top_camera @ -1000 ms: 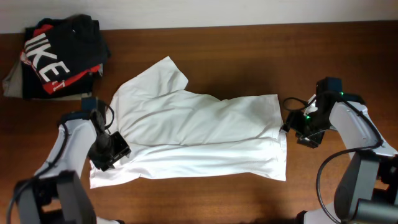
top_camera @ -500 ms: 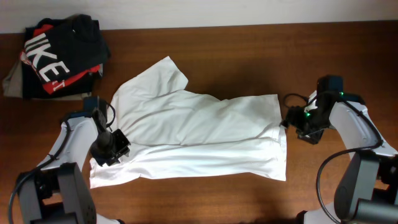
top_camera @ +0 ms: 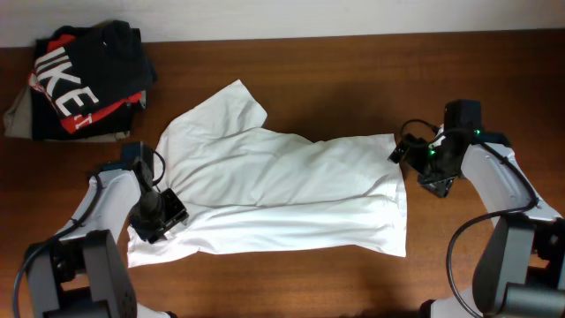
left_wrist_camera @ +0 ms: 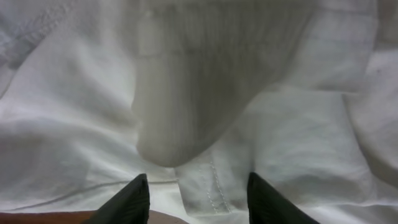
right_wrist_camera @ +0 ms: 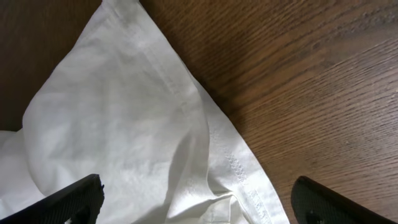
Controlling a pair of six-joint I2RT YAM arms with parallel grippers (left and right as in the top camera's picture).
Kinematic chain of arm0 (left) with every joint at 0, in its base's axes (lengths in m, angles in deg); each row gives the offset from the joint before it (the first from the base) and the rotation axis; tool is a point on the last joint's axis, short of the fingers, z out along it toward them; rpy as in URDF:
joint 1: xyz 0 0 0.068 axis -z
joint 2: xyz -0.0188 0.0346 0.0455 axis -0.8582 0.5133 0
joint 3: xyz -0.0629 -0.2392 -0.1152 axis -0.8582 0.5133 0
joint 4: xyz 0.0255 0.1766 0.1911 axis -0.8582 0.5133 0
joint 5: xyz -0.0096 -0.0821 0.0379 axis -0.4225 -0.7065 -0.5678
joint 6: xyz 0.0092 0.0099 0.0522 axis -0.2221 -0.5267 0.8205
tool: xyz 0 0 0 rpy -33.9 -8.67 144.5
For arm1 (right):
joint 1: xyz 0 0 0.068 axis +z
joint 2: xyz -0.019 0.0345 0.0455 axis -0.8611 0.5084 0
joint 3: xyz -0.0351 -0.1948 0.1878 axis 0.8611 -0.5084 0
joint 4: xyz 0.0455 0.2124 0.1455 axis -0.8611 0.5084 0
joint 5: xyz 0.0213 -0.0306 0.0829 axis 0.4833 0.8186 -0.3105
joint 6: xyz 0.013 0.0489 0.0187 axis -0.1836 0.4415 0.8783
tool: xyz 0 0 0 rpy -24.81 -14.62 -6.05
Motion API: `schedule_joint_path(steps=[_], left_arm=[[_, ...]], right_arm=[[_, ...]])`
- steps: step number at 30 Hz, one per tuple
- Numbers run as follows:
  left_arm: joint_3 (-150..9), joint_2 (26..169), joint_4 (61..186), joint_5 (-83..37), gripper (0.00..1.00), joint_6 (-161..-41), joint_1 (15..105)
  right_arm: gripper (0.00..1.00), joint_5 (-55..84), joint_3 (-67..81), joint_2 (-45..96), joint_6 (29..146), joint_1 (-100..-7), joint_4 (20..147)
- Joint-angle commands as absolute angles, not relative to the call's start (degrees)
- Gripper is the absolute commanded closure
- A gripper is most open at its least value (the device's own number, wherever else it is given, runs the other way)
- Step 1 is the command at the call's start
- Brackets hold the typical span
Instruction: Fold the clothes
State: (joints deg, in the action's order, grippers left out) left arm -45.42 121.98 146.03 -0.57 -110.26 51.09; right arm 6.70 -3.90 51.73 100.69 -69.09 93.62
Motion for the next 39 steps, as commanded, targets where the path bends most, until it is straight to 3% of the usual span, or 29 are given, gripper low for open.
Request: schedule_joint_path(steps=[1, 18, 26, 32, 33, 35, 36, 39], left_arm=[[-44.98, 122.62, 145.94, -0.22, 0.48, -110.63, 51.24], [-44.77, 122.68, 142.03, -4.92, 0.50, -116.33, 51.24], [-44.79, 122.68, 148.13, -1.53, 0.54, -116.49, 51.24], [-44.77, 122.68, 143.56, -1.69, 0.56, -116.70, 51.24], [-44.77, 122.68, 143.32, -1.69, 0.62, -116.70, 51.24], [-44.77, 122.68, 142.78, -1.67, 0.92, -116.68, 51.24], [-44.79, 122.66, 142.40, -1.67, 0.99, -116.70, 51.24], [-45.14, 122.66, 140.79, -1.69, 0.99, -116.70, 51.24]], right_arm=[[0.00, 6.66, -2.96, 51.78, 100.91, -68.70, 93.03], [0.00, 8.14, -2.96, 51.78, 100.28, -68.72, 92.99], [0.00, 8.12, -2.96, 51.78, 100.28, -68.72, 92.99], [0.00, 8.14, -2.96, 51.78, 100.28, -68.72, 92.99], [0.00, 8.14, -2.96, 51.78, 100.28, -68.72, 92.99], [0.00, 8.14, -2.96, 51.78, 100.28, -68.72, 92.96], [0.00, 8.14, -2.96, 51.78, 100.25, -68.72, 92.83], [0.00, 8.14, -2.96, 51.78, 100.28, -68.72, 92.75]])
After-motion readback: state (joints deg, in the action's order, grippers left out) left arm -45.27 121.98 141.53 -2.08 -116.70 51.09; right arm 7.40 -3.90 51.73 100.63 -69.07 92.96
